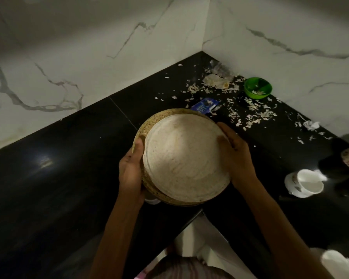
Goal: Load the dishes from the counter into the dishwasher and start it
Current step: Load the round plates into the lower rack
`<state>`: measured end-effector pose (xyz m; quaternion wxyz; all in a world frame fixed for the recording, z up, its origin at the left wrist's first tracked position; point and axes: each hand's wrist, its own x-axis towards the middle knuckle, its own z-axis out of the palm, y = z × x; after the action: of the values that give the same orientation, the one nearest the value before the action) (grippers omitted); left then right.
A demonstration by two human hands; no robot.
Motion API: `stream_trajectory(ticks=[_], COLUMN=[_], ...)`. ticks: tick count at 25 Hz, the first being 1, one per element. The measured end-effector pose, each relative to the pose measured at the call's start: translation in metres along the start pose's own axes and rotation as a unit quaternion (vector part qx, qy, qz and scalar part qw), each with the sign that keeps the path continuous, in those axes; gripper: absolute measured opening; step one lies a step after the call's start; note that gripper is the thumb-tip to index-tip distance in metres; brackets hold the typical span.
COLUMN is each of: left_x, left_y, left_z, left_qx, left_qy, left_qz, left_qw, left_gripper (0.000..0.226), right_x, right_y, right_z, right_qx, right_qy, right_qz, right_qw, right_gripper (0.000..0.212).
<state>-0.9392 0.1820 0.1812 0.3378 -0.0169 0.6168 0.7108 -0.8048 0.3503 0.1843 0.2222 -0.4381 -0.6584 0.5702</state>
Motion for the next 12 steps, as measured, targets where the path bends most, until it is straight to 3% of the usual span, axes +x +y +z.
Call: stream_trajectory(ticks=[3, 6, 12], left_x=[-0.024, -0.047, -0.097], left_y=[-0.006, -0.017, -0.057], left_z=[0.016, 0.026, 0.059], left_qx=[0.047, 0.066, 0.03], left_qy=[-0.044, -0.071, -0.092], left_qz=[0.028, 0.044, 0.04], left_qw=[0.998, 0.994, 0.995], left_gripper=[0.03, 0.044, 0.051], right_x=[-0.034, -0.07, -0.119], right_y=[0.018, 0.033, 0.044], right_z=[-0.023, -0.047, -0.11], right_qx=[0.024, 0.065, 0.108], right_qy=[0.061, 0.109, 0.134], right_qz=[0.007, 0.003, -0.001], right_qw=[0.998, 0.992, 0.985], right_gripper=[0.04, 0.04, 0.032])
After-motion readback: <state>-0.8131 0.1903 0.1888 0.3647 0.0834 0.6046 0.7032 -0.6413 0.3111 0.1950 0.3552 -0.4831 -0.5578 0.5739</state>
